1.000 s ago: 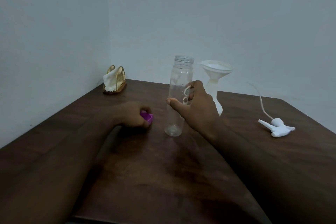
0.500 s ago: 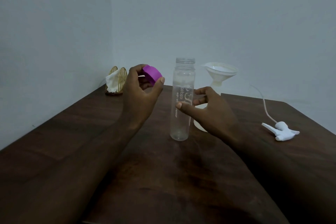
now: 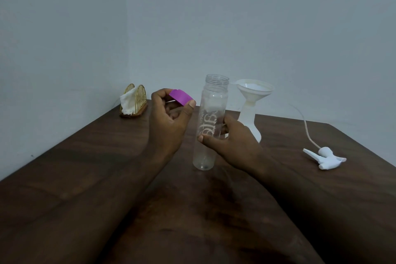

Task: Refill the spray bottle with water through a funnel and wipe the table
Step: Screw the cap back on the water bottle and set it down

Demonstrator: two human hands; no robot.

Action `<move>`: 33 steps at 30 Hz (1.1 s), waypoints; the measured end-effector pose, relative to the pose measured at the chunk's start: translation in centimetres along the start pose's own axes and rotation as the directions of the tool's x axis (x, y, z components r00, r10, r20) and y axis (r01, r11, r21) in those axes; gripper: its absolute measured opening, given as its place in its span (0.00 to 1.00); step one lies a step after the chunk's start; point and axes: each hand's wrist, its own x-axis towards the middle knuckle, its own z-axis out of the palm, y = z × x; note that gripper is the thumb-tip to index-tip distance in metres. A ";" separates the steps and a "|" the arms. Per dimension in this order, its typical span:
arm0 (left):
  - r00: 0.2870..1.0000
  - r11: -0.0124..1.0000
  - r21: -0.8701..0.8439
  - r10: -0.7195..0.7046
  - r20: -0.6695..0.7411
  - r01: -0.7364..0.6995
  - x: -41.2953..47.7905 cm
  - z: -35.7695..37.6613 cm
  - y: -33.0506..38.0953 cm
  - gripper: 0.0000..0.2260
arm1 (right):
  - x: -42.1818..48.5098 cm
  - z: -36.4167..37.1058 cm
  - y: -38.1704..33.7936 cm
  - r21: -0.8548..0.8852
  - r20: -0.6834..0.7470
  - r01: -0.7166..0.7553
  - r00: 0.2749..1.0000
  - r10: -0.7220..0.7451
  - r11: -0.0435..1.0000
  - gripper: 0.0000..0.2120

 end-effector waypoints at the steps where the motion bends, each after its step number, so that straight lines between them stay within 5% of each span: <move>1: 1.000 0.999 0.031 0.021 0.006 -0.021 0.0 0.0 0.1 0.20 | 0.1 0.0 0.0 -0.003 0.006 -0.004 1.000 0.004 1.000 0.19; 8: 0.991 0.986 0.106 0.132 -0.006 -0.131 -0.3 0.2 0.7 0.28 | -0.5 -1.0 -0.6 -0.025 -0.008 -0.083 0.997 0.083 0.996 0.33; 13: 0.929 0.923 0.108 0.362 0.076 -0.369 -0.6 0.2 2.1 0.30 | -1.4 -4.1 -3.5 0.054 -0.300 0.003 0.954 0.014 0.999 0.19; 17: 0.839 0.846 0.041 0.520 0.159 -0.532 -1.2 1.3 3.2 0.29 | -2.2 -5.8 -7.2 0.317 -0.108 0.106 0.991 -0.075 0.943 0.21; 22: 0.819 0.833 -0.014 0.547 0.175 -0.553 -1.8 2.0 3.8 0.27 | -2.1 -5.6 -8.6 0.208 -0.011 0.225 0.974 -0.228 0.952 0.19; 26: 0.886 0.884 0.143 0.413 0.213 -0.446 -1.3 1.4 3.2 0.41 | -0.7 -6.9 -8.5 0.146 -0.069 0.271 0.962 -0.264 0.951 0.21; 30: 0.976 0.946 0.319 -0.008 0.219 -0.064 -1.6 1.1 2.1 0.53 | 2.3 -9.3 -8.6 -0.029 -0.099 0.249 0.963 -0.251 0.968 0.21; 33: 0.923 0.920 0.328 -0.301 0.241 0.215 -2.2 1.3 0.4 0.54 | 4.1 -9.7 -8.6 -0.141 0.039 0.209 0.978 -0.206 0.968 0.22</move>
